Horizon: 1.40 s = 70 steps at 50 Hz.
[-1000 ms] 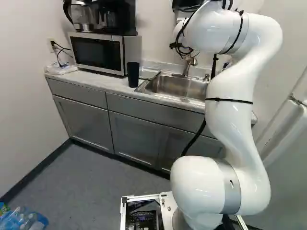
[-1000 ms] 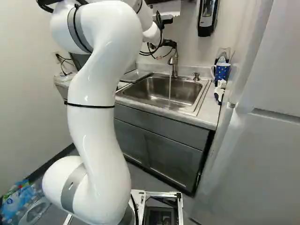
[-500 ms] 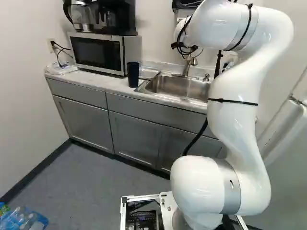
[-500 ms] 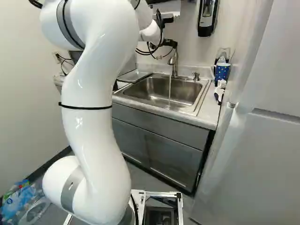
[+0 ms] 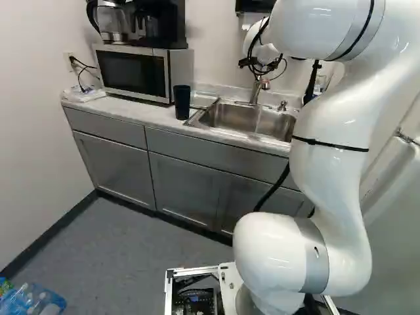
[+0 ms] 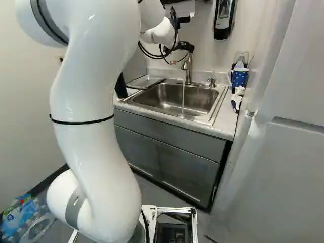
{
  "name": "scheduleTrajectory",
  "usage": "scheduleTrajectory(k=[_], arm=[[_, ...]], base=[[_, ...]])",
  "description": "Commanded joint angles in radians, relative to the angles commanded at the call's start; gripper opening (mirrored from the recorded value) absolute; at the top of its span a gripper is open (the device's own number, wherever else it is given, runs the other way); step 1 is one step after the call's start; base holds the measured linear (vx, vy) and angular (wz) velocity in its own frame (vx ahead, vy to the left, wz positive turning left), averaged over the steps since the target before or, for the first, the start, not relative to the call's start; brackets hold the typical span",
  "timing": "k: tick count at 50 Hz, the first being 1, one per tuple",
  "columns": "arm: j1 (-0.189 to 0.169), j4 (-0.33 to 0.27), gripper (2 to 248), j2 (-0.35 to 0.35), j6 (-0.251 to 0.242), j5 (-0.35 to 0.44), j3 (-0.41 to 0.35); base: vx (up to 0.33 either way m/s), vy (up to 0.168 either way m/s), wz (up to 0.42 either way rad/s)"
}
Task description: Rinse the cup and place it in the tray
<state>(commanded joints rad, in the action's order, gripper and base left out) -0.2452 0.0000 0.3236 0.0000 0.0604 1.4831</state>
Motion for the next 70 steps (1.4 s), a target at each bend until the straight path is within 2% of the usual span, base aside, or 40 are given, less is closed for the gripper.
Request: scheduleTrajectory(k=[47,70], arm=[[-0.054,0.0,247,-0.225,0.0,-0.003,-0.249],[-0.074,0.0,247,-0.341,0.0,-0.072,-0.368]], base=[[0.0,0.0,0.0],[0.0,0.0,0.0]])
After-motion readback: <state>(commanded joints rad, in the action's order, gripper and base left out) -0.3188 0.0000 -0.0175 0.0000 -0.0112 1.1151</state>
